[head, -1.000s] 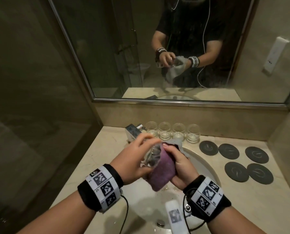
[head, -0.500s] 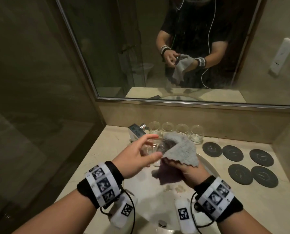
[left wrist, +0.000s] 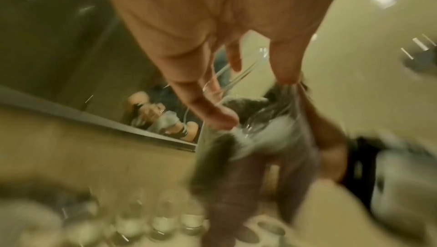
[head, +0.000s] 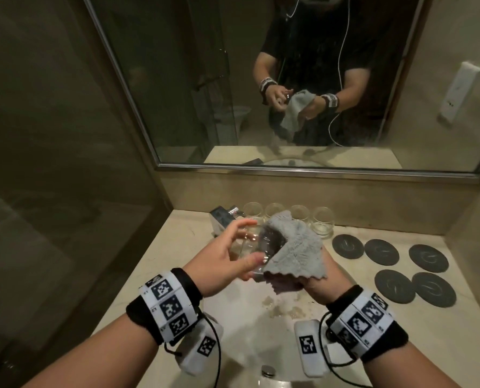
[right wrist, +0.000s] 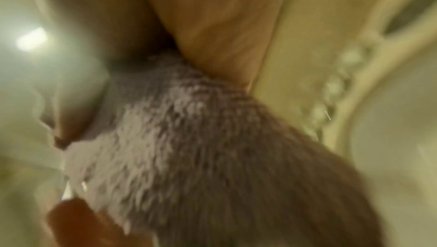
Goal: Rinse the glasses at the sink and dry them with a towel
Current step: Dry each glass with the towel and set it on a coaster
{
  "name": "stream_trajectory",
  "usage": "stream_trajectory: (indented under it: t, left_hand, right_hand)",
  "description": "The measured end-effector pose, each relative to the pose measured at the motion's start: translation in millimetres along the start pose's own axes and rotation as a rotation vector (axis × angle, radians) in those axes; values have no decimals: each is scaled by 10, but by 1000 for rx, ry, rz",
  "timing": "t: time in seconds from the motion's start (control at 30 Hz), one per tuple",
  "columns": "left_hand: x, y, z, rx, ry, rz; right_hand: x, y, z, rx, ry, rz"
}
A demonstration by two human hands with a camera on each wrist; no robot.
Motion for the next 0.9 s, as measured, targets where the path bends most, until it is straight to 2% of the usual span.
stream_trajectory:
  t: [0.1,0.17,0.2,0.3,0.33,0.4,0.47,0.53,0.6,0.67,0.77,0.83,0.9]
  left_hand:
    - [32,-27,-36,-280,-217,31]
    - [37,-16,-21,-264,-227,47]
    - [31,4,1,-204,-182,51]
    - [-20,71,25,11,-14,23]
    - [-47,83,19,50,12,4]
    - [-108,113,-63,84,-27,-23]
    - [-137,164,-222,24,-162,-32]
    - [-134,225,-402,-102,-312,-31]
    - [-121,278,-525,-223,-436,-21]
    - [-96,298,-573,-231,-467,-11]
    - [-115,314,-526,-85,-343,4]
    - [-134,327,-487,69,-198,23]
    - [-161,352,-451,183,-94,49]
  right_hand:
    - [-56,-74,-132,-463,-189,108]
    - [-82,-86,-187,-516,-205,79]
    - [-92,-66,-176,-471,-167,51]
    - [-59,-16,90,-63,43,-19]
    - [-35,-42,195,39,108,-3]
    - [-22,-81,408,163,223,-11]
    - [-45,-78,531,177,254,-28]
    - [-90,-71,559,29,165,8]
    - [-104,-102,495,-221,-11,9]
    - [-82,-161,489,-325,-63,-27]
    - [-50,-176,568,-335,113,-137]
    - [46,-199,700,-81,268,-225]
    - [132,-290,790,100,334,-265]
Point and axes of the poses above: each hand's wrist, its own x-axis away from the middle knuckle, its own y-axis out of the back of the hand, z = x × y, the point moved 5 cm from there along -x, towards the middle knuckle, and after that the axes turned 1 degree about y, right-handed, at the moved point
